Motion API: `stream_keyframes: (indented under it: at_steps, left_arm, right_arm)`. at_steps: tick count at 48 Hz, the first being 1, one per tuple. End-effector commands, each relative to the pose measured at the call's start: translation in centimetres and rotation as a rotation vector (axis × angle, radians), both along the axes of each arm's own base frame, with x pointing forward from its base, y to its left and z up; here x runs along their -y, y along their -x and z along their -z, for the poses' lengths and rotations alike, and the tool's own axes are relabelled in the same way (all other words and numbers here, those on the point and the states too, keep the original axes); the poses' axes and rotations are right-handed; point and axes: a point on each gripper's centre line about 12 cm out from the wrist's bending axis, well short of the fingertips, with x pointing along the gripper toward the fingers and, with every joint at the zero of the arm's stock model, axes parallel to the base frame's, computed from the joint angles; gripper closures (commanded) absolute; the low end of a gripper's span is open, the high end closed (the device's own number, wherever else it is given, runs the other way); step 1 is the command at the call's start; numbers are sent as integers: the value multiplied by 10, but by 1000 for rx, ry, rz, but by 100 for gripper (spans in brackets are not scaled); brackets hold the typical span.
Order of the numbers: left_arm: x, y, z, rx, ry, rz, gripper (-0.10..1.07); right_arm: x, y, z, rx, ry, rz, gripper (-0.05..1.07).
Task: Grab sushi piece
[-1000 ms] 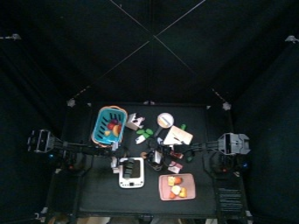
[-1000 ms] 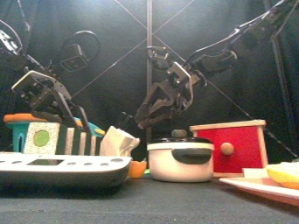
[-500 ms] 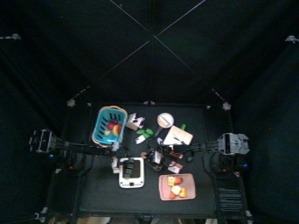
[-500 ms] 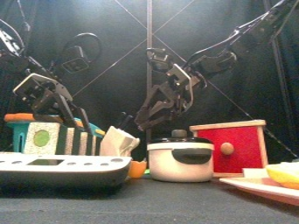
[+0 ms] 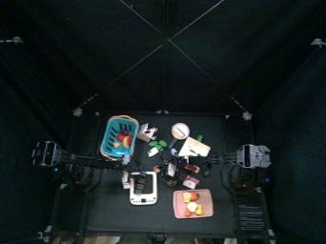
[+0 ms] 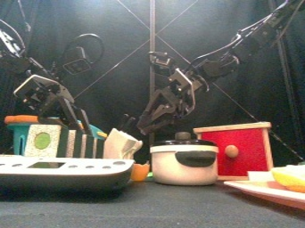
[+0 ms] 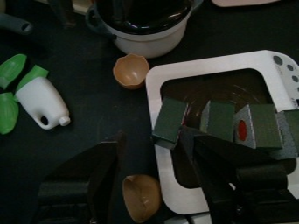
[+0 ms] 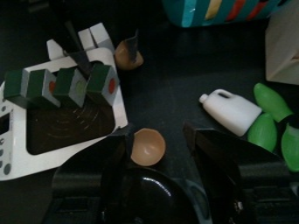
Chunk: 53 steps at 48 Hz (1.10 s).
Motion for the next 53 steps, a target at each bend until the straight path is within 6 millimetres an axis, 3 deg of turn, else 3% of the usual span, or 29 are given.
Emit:
stream_keyframes:
  at_steps: [1, 53]
  left_arm:
    - [0, -6, -5, 20, -4, 5, 9]
    - [1, -15, 1, -10, -31, 41, 11]
  right_arm:
    - [4, -6, -24, 68, 20, -2, 19]
    - [7, -9, -17, 60, 18, 0, 19]
